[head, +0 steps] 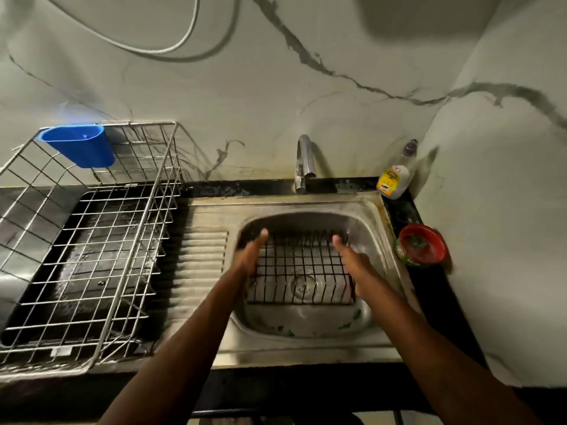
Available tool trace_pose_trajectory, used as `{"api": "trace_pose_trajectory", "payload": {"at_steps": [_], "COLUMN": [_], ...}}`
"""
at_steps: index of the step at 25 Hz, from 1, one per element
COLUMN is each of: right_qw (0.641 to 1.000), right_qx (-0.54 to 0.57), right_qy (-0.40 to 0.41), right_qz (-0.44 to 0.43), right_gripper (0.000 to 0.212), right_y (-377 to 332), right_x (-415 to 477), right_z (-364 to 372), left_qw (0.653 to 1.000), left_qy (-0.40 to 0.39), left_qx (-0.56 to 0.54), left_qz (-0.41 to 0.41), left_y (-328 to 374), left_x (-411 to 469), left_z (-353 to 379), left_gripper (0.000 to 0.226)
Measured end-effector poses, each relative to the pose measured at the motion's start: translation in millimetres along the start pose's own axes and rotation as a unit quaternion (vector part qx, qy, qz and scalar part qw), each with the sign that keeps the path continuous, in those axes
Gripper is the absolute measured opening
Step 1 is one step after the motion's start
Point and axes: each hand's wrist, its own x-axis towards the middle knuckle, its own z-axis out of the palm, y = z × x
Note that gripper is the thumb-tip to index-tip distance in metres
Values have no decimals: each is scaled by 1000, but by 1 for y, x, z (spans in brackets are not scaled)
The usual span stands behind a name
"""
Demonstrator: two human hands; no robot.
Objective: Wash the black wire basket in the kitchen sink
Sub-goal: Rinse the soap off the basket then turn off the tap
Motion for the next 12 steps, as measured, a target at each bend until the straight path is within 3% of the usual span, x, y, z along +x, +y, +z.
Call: {"api": "trace_pose_trajectory", "payload": {"at_steps": [2,4,8,10,12], "right_qw": [997,998,1000,991,949], "right_qx": [-4,0,12,5,24], "right_qy": [-41,-39,-10,18,93], "right_qz": [71,58,-18,-129,-301], "right_gripper": [90,89,85,83,68], "right_y": [13,5,-37,-55,-53], "right_x": [-4,-13,-40,-59,-79], "right_z": [8,10,2,-4,-5], "left_qw": [997,995,999,996,976], "left_qy": [-25,-37,2,3,2], "left_qx": [-8,-35,-35,-24,-69], "left_qz": [-68,-82,13,80,208], "left_y": [-39,-21,49,74,77], "left_x": [27,2,-45,-62,-81], "left_z": [-5,-11,-23,-36,-47], "left_gripper": [104,89,61,57,63]}}
